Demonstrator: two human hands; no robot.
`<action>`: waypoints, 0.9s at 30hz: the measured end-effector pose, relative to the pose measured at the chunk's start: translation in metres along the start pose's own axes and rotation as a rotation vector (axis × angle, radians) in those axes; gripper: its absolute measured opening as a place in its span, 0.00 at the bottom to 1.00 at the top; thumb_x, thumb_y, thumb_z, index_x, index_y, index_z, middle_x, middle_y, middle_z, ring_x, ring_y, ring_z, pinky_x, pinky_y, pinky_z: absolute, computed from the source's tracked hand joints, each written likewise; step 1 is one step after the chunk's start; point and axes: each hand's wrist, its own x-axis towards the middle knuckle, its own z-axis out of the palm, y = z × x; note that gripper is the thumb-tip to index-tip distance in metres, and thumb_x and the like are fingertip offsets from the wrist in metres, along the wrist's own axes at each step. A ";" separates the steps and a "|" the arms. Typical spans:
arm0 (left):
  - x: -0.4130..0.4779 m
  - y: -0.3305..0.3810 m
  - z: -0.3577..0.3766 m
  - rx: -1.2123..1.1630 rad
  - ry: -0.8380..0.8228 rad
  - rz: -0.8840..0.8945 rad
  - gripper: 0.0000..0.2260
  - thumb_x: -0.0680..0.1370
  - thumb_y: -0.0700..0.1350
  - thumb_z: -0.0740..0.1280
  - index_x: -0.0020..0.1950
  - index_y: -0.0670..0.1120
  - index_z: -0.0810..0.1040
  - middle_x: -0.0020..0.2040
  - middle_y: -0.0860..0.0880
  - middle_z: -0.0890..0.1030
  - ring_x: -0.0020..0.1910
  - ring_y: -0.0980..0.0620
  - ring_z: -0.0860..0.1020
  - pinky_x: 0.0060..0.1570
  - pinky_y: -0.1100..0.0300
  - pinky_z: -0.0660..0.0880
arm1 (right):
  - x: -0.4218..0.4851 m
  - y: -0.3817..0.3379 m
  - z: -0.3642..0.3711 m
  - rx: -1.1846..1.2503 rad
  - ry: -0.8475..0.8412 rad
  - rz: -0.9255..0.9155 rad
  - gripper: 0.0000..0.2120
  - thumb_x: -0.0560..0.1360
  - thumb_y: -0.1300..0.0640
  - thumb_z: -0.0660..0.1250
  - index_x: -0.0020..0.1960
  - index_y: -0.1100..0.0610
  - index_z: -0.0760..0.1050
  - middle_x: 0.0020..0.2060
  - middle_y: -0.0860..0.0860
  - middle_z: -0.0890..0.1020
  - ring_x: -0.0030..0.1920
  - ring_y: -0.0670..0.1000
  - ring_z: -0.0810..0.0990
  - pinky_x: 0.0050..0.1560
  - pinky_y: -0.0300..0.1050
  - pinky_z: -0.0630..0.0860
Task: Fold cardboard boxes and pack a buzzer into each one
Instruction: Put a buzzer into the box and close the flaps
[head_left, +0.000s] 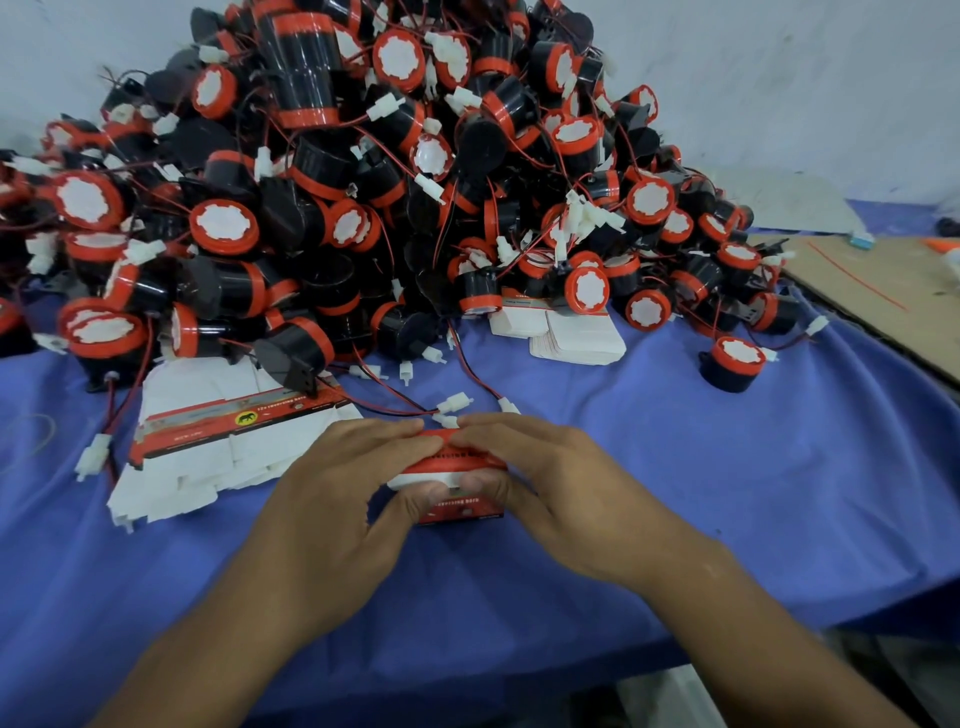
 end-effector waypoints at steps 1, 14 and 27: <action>0.000 0.000 0.000 -0.004 0.000 -0.008 0.17 0.75 0.50 0.68 0.63 0.49 0.82 0.61 0.56 0.81 0.61 0.57 0.75 0.65 0.75 0.61 | 0.000 0.001 0.000 0.000 0.005 -0.005 0.14 0.83 0.59 0.64 0.67 0.61 0.77 0.61 0.55 0.81 0.59 0.55 0.80 0.57 0.51 0.76; 0.001 -0.007 -0.004 -0.040 0.036 0.014 0.14 0.77 0.54 0.65 0.62 0.57 0.81 0.61 0.60 0.80 0.62 0.62 0.75 0.62 0.63 0.69 | -0.002 0.003 0.004 0.018 0.090 -0.052 0.15 0.84 0.50 0.61 0.63 0.56 0.79 0.52 0.55 0.84 0.53 0.58 0.82 0.50 0.56 0.79; -0.002 -0.009 0.000 -0.034 0.061 0.043 0.18 0.81 0.59 0.59 0.63 0.54 0.80 0.57 0.72 0.72 0.57 0.65 0.72 0.54 0.71 0.69 | -0.001 -0.001 0.003 0.019 0.035 0.020 0.18 0.86 0.47 0.56 0.57 0.58 0.80 0.44 0.53 0.84 0.45 0.53 0.81 0.43 0.53 0.77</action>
